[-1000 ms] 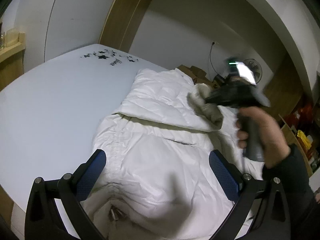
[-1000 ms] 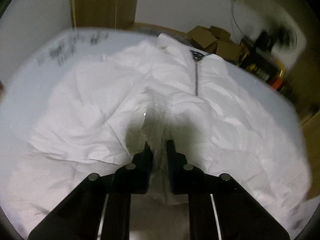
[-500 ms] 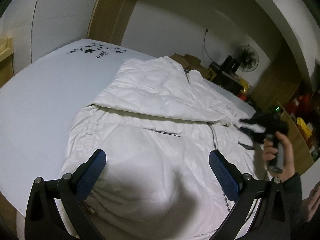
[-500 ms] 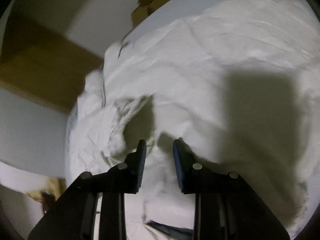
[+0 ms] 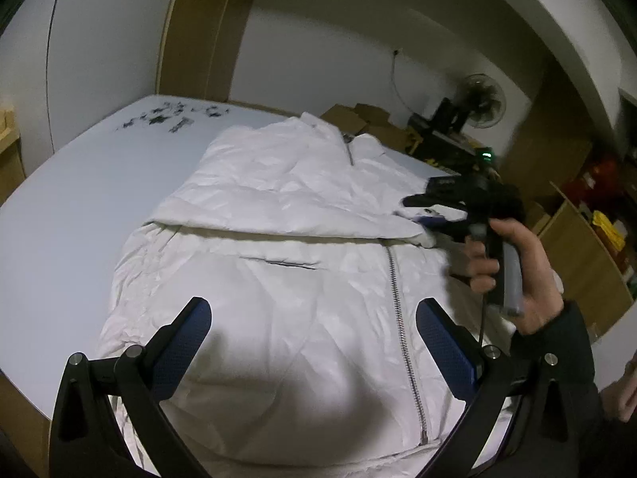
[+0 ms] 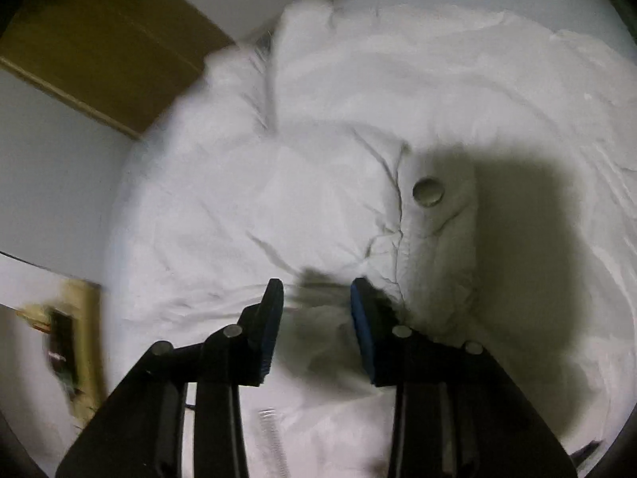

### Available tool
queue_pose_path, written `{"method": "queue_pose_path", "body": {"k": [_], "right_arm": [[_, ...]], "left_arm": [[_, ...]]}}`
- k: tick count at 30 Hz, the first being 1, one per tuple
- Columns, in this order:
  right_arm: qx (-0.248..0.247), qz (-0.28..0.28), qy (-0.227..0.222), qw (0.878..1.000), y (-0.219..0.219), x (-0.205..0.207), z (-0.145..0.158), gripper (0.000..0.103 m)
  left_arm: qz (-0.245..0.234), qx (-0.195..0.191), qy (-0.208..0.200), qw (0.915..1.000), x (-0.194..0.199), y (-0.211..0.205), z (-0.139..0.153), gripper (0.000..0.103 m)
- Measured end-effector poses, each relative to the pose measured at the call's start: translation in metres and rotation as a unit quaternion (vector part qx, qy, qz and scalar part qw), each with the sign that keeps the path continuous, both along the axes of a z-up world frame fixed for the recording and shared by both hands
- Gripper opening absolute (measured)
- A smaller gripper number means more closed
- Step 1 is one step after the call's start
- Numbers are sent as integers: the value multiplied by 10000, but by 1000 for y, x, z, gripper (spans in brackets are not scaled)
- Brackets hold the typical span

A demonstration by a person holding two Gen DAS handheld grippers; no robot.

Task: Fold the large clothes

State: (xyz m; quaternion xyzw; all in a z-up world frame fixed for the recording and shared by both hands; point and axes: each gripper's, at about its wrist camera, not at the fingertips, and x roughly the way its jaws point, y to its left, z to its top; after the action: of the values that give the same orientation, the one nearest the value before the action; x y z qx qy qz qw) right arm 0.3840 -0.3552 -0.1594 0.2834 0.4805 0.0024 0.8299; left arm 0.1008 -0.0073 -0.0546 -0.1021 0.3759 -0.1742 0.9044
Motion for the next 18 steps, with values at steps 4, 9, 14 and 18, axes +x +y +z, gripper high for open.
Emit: {"method": "queue_pose_path", "body": {"k": [4, 9, 14, 18], "right_arm": [[157, 332, 285, 9989, -7, -14, -4, 53], [535, -721, -870, 9922, -91, -111, 60, 79], [58, -2256, -1319, 9652, -182, -215, 87, 84], [29, -3006, -1030, 9482, -235, -257, 75, 84]], "left_arm": [[-523, 226, -73, 9983, 21, -33, 26, 103], [-1119, 61, -286, 9933, 66, -95, 70, 103], [-1758, -103, 180, 9842, 130, -211, 63, 103], [-1771, 382, 415, 9826, 171, -300, 16, 103]]}}
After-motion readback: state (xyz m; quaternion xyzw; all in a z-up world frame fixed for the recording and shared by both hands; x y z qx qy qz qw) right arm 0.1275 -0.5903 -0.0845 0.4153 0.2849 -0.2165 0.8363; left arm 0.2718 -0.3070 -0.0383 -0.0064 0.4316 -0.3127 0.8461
